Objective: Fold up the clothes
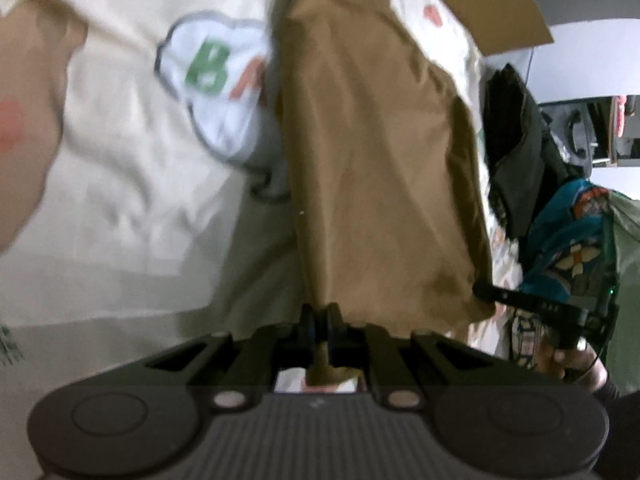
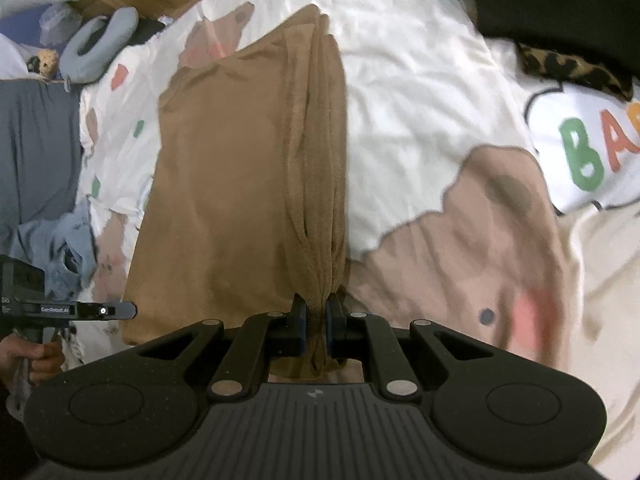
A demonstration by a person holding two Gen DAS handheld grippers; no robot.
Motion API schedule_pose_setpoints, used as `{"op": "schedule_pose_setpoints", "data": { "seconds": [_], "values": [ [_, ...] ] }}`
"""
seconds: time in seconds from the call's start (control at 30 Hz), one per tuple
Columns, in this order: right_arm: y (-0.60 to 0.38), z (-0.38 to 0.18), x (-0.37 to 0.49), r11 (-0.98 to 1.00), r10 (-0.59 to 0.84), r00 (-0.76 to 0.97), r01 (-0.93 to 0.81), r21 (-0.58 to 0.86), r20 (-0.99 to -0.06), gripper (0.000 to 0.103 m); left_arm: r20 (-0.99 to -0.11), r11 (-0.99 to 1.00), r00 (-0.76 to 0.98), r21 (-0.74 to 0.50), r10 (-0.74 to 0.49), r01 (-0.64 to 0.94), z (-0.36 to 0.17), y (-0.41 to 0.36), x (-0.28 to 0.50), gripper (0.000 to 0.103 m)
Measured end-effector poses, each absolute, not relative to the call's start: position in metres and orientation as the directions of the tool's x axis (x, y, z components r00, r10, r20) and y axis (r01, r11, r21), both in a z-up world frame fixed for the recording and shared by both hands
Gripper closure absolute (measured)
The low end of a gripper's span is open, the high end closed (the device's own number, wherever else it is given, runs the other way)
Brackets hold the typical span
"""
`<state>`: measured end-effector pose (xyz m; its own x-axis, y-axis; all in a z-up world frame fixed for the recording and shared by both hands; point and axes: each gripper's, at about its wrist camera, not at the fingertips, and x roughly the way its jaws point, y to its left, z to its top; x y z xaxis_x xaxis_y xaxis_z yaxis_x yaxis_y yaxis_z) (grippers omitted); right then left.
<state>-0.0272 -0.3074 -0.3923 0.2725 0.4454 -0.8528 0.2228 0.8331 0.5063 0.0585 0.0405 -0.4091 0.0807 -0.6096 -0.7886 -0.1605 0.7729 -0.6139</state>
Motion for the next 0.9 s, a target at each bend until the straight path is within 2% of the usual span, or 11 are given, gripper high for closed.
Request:
{"op": "schedule_pose_setpoints", "data": {
  "seconds": [0.07, 0.17, 0.2, 0.23, 0.27, 0.37, 0.43, 0.47, 0.5, 0.6, 0.9],
  "values": [
    [-0.313, -0.395, -0.029, 0.839, 0.431, 0.261, 0.238, 0.490, -0.864, 0.095, -0.799, 0.780, 0.067, -0.599, -0.598, -0.180, -0.413, 0.043, 0.056, 0.097],
    [-0.324, -0.390, -0.026, 0.844, 0.423, 0.279, 0.225, 0.487, -0.862, 0.091, -0.802, 0.783, 0.085, -0.596, -0.591, -0.178, -0.410, 0.049, 0.058, 0.082],
    [-0.327, -0.388, -0.025, 0.846, 0.420, 0.286, 0.221, 0.486, -0.861, 0.083, -0.802, 0.783, 0.093, -0.597, -0.590, -0.175, -0.408, 0.052, 0.059, 0.074],
    [-0.331, -0.386, -0.025, 0.847, 0.417, 0.292, 0.217, 0.485, -0.861, 0.071, -0.802, 0.783, 0.101, -0.597, -0.589, -0.173, -0.407, 0.054, 0.062, 0.065],
    [-0.335, -0.384, -0.024, 0.849, 0.415, 0.298, 0.213, 0.483, -0.860, 0.067, -0.802, 0.783, 0.109, -0.597, -0.587, -0.174, -0.405, 0.056, 0.064, 0.063],
    [-0.339, -0.379, -0.013, 0.855, 0.413, 0.315, 0.190, 0.483, -0.855, 0.066, -0.815, 0.800, 0.135, -0.579, -0.564, -0.155, -0.399, 0.060, 0.079, 0.054],
    [-0.340, -0.376, -0.004, 0.857, 0.413, 0.328, 0.175, 0.485, -0.849, 0.065, -0.822, 0.811, 0.165, -0.567, -0.546, -0.142, -0.392, 0.062, 0.090, 0.041],
    [-0.340, -0.374, 0.001, 0.856, 0.415, 0.339, 0.170, 0.489, -0.844, 0.063, -0.816, 0.806, 0.180, -0.574, -0.549, -0.144, -0.389, 0.063, 0.096, 0.038],
    [-0.340, -0.373, 0.006, 0.854, 0.417, 0.350, 0.165, 0.493, -0.839, 0.056, -0.809, 0.799, 0.194, -0.584, -0.556, -0.146, -0.387, 0.065, 0.102, 0.036],
    [-0.339, -0.370, 0.021, 0.850, 0.422, 0.377, 0.150, 0.504, -0.825, 0.050, -0.804, 0.795, 0.218, -0.588, -0.553, -0.149, -0.384, 0.070, 0.119, 0.036],
    [-0.333, -0.379, 0.069, 0.856, 0.423, 0.403, 0.115, 0.504, -0.811, 0.048, -0.795, 0.797, 0.231, -0.594, -0.560, -0.110, -0.389, 0.079, 0.165, 0.036]
  ]
}}
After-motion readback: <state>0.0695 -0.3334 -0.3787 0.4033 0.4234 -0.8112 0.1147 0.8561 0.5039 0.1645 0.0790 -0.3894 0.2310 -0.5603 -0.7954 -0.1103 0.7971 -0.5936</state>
